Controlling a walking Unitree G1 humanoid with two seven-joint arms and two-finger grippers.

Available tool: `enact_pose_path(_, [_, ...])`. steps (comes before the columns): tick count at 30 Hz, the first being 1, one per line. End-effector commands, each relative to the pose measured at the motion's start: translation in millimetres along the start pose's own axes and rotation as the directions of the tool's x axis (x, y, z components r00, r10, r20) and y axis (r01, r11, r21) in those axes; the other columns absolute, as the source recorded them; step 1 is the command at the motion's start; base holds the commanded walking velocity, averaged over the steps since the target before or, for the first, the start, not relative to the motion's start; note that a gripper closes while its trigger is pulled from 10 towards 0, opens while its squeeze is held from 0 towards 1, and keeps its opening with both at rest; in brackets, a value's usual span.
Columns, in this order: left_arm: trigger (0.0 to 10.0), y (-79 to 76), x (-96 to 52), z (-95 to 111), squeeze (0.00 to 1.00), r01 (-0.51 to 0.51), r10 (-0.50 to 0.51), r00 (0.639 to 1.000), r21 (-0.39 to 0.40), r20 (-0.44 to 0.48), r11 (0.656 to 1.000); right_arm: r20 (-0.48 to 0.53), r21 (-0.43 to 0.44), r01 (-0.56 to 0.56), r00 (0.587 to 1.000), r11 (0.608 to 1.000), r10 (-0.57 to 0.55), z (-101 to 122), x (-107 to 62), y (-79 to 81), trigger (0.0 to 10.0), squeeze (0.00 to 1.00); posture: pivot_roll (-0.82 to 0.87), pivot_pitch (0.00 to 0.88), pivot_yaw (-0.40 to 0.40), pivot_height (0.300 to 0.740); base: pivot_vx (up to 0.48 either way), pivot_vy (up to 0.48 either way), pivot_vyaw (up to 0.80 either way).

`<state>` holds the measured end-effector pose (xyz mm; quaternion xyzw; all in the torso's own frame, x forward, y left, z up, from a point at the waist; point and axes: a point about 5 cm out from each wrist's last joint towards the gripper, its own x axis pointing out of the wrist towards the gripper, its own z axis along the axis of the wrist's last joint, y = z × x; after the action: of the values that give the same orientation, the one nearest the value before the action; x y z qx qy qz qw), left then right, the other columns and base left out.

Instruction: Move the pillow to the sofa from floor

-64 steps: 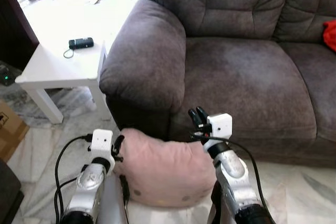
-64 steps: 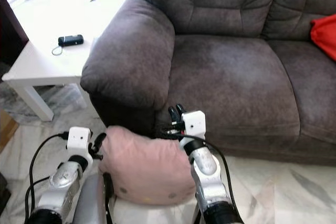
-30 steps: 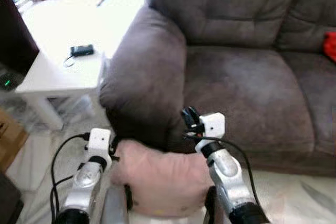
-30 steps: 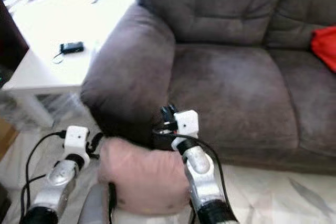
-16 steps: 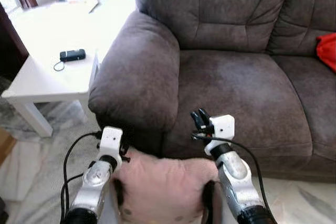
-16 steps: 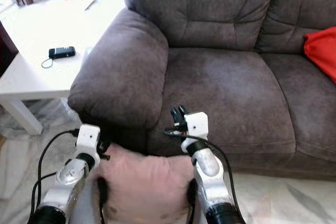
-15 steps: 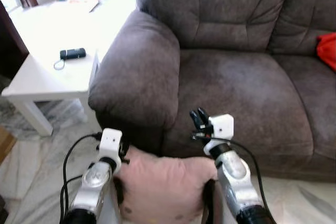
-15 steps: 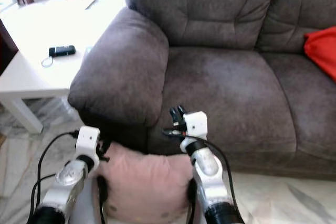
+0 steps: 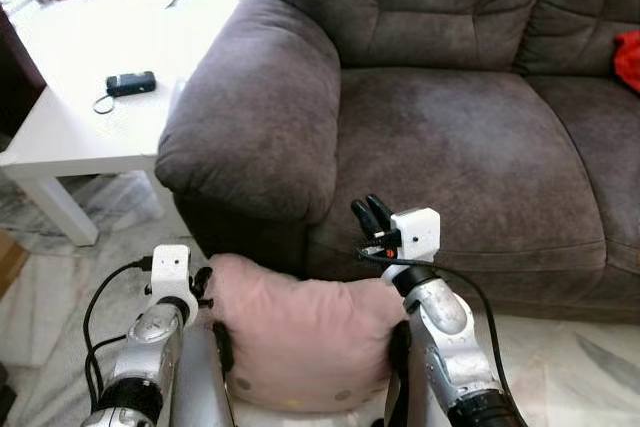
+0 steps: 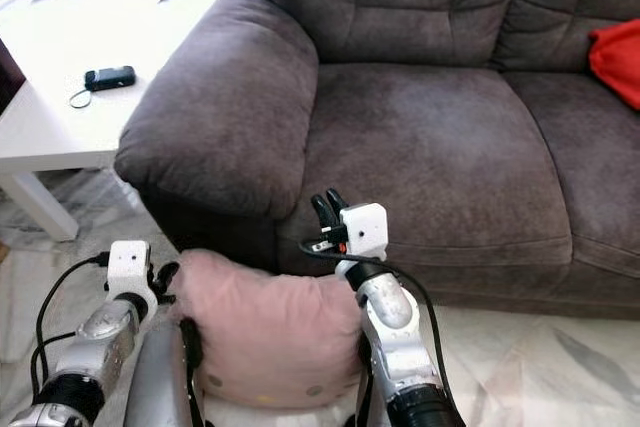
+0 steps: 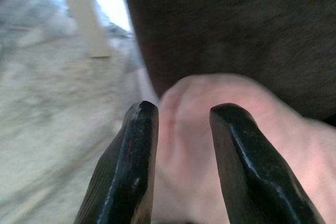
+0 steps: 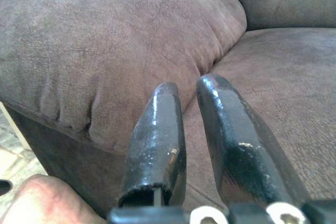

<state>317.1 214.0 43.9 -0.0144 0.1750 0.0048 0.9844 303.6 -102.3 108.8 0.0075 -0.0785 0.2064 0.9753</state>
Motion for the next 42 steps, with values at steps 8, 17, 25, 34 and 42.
enact_pose_path(8, [10.0,-1.7,5.8,-7.5,0.0,0.02,-0.02,0.996,0.002,-0.082,1.0,0.01,-0.003,0.008,1.0,1.0,-0.008,12.9,-9.0,-1.8,10.0,0.0,0.05,0.222,-0.051,0.459,0.0,0.0,0.0])
enact_pose_path(17, [10.0,4.1,6.1,-7.1,1.0,0.005,-0.007,0.997,-0.027,-0.081,1.0,0.02,-0.002,-0.009,1.0,1.0,0.009,29.4,-12.8,2.1,10.0,0.0,0.02,0.269,-0.062,0.459,0.0,0.0,0.0])
enact_pose_path(25, [10.0,-2.9,9.6,6.0,1.0,0.053,-0.054,0.998,-0.034,-0.027,0.998,0.009,0.004,-0.014,1.0,1.0,0.014,32.9,-14.9,4.3,10.0,0.0,0.02,0.293,-0.073,0.459,0.0,0.0,0.0])
enact_pose_path(34, [10.0,-9.6,7.4,30.2,1.0,0.108,-0.106,0.991,-0.015,0.077,0.994,0.002,0.015,-0.03,1.0,0.999,0.03,34.9,-13.8,9.8,10.0,0.0,0.04,0.297,-0.073,0.459,0.0,0.0,0.0])
enact_pose_path(42, [10.0,-14.0,-1.9,29.1,1.0,0.156,-0.153,0.987,-0.059,0.055,0.986,-0.006,0.029,-0.032,0.999,0.999,0.032,33.7,-11.6,13.2,10.0,0.0,0.06,0.302,-0.068,0.459,0.0,0.0,0.0])
